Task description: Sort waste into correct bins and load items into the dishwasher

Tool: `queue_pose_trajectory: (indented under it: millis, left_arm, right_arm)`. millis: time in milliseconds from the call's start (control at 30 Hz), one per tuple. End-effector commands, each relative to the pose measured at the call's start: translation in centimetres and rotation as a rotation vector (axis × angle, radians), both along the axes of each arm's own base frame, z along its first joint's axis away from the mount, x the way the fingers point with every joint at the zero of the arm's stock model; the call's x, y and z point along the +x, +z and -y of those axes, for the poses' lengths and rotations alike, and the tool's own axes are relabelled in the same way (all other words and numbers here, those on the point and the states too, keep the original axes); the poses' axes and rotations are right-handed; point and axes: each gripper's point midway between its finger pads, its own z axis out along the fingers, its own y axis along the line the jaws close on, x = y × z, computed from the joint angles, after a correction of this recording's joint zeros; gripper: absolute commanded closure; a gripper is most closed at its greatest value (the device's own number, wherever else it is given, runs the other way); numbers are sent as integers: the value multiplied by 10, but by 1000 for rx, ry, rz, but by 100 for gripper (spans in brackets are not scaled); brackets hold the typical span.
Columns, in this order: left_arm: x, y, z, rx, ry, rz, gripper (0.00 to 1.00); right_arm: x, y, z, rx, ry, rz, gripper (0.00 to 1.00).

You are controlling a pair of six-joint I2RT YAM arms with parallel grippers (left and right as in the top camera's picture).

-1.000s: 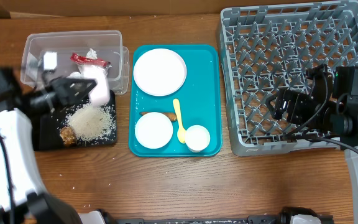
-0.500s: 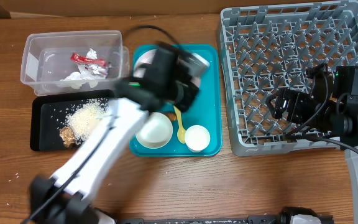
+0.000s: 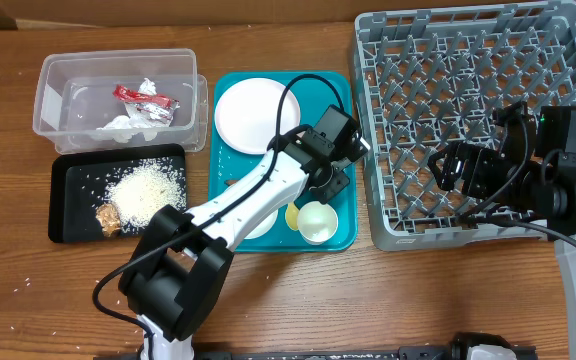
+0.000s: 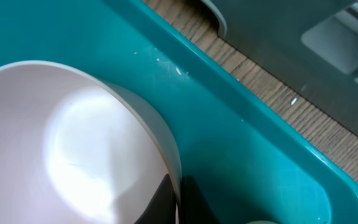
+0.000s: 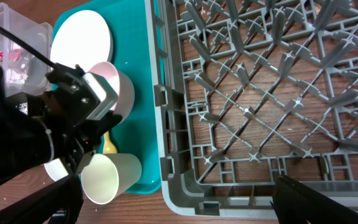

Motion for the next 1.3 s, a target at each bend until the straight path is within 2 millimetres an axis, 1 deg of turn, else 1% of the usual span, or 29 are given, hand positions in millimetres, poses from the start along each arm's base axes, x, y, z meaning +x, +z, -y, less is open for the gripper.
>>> queue_pose_trajectory:
  millis: [0, 67, 133, 167, 233, 267, 300, 333, 367, 400, 500, 567, 600, 633, 667, 700, 767, 867, 900, 967, 1067, 1100, 1133, 1167, 1200, 1267]
  left_arm:
    - [4, -11, -2, 28, -6, 3, 95]
    - [5, -10, -1, 22, -6, 11, 94]
    - [9, -8, 2, 9, -5, 27, 89]
    - [11, -7, 3, 2, -5, 35, 76]
    - [12, -6, 4, -4, 6, 38, 57]
    - [13, -5, 2, -4, 31, 32, 53]
    - [14, -1, 0, -13, 82, 20, 51]
    - [17, 7, -4, -28, 154, -2, 46]
    - [19, 11, -6, -33, 182, -9, 44]
    - [24, 25, -11, -51, 255, -33, 40]
    - [23, 60, -20, -87, 326, -114, 36]
    - [19, 83, -29, -100, 347, -172, 31]
    - [10, 99, -40, -106, 364, -242, 27]
    - [5, 102, -44, -104, 364, -270, 27]
    - [-9, 103, -53, -89, 348, -342, 27]
    - [-15, 101, -57, -75, 347, -375, 29]
    - [-30, 87, -63, -44, 356, -442, 31]
    - [-54, 56, -63, 20, 338, -514, 35]
    - [-58, 51, -62, 31, 334, -525, 36]
    - [-65, 41, -61, 43, 328, -538, 37]
    - [-70, 33, -57, 49, 327, -544, 40]
    - [-71, 30, -55, 51, 324, -539, 43]
    - [-70, 24, -52, 46, 334, -532, 51]
    - [-70, 21, -51, 43, 340, -529, 55]
    - [-69, 16, -50, 40, 346, -523, 63]
    - [-69, 8, -50, 34, 372, -523, 69]
  right_arm:
    - [2, 3, 0, -7, 6, 15, 0]
    - [2, 3, 0, -7, 6, 15, 0]
    - [2, 3, 0, -7, 6, 15, 0]
    - [2, 3, 0, -7, 6, 15, 0]
    - [2, 3, 0, -7, 6, 14, 0]
    - [2, 3, 0, -7, 6, 14, 0]
    - [2, 3, 0, -7, 6, 14, 0]
    - [2, 3, 0, -7, 6, 14, 0]
    - [2, 3, 0, -7, 7, 14, 0]
    - [2, 3, 0, -7, 7, 14, 0]
    - [2, 3, 0, -7, 6, 14, 0]
    - [2, 3, 0, -7, 6, 14, 0]
    - [2, 3, 0, -7, 6, 14, 0]
    - [2, 3, 0, -7, 6, 14, 0]
    - [2, 3, 0, -7, 7, 14, 0]
    - [2, 3, 0, -7, 7, 14, 0]
    - [2, 3, 0, -7, 7, 14, 0]
    - [2, 3, 0, -7, 7, 13, 0]
    - [1, 3, 0, -6, 7, 11, 0]
    - [1, 3, 0, -6, 7, 11, 0]
    - [1, 2, 0, -6, 6, 10, 0]
    - [1, 2, 0, -6, 6, 10, 0]
    - [1, 2, 0, -6, 6, 10, 0]
    - [1, 2, 0, -6, 6, 10, 0]
    - [1, 2, 0, -6, 6, 10, 0]
    - [1, 2, 0, -6, 7, 10, 0]
